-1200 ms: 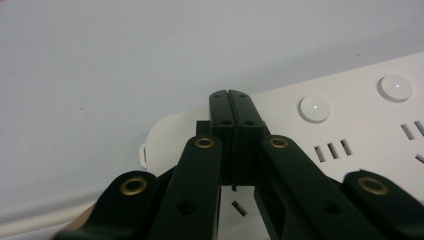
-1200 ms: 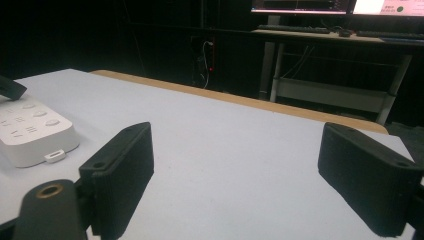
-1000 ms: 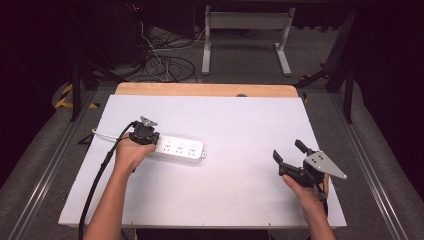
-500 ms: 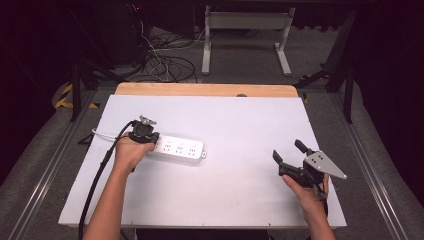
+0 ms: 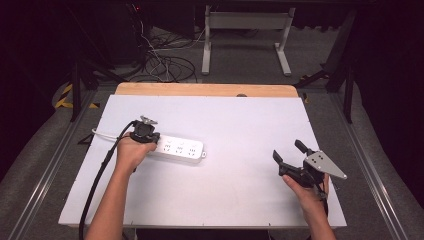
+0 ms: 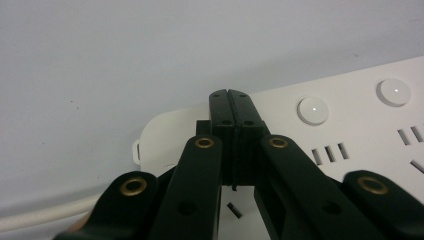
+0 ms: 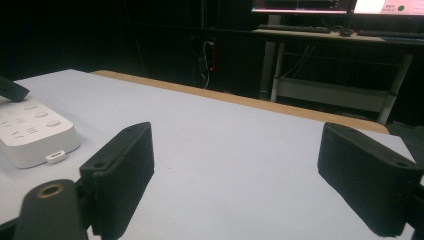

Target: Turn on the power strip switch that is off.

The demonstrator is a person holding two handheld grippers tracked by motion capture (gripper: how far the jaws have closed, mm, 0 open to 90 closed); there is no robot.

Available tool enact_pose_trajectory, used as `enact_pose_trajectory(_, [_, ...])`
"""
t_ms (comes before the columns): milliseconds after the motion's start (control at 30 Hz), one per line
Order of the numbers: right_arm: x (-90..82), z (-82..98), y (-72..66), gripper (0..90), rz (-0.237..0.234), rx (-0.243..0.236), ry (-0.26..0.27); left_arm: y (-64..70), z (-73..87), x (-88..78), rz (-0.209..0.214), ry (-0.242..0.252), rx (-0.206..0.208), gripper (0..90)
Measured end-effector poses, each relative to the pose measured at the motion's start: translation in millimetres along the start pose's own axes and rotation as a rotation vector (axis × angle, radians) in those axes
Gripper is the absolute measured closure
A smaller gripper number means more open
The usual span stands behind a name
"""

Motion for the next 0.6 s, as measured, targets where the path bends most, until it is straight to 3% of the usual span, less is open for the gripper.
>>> enact_pose_trajectory(167, [-0.1,-0.2,-0.1,15.4,0.001,0.0,0.0,-0.6,0.8,-0.2,0.009,0.006,-0.007,90.0])
enact_pose_trajectory(367, [0.6,1.0,-0.9,15.6,-0.007,0.003,-0.007,0.2,1.1,-0.5,-0.002,0.014,0.021,90.0])
enact_pose_trajectory(533, [-0.4,1.3,-0.1,15.8,-0.009,0.014,-0.009,-2.5,4.9,1.6,0.01,0.078,-0.026,90.0])
enact_pose_trajectory(600, [-0.7,0.9,-0.1,15.9,-0.007,0.008,-0.004,0.3,5.0,3.2,0.012,0.093,-0.021,90.0])
Point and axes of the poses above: each handheld gripper's, and its own axes: x roughly forward along the jaws, z roughly out of its underside, y roughly to its right, the point moved 2 cm from there along x, roughly forward along the jaws, and after that the axes turned 1 degree about -x, right-handed, at the moved point
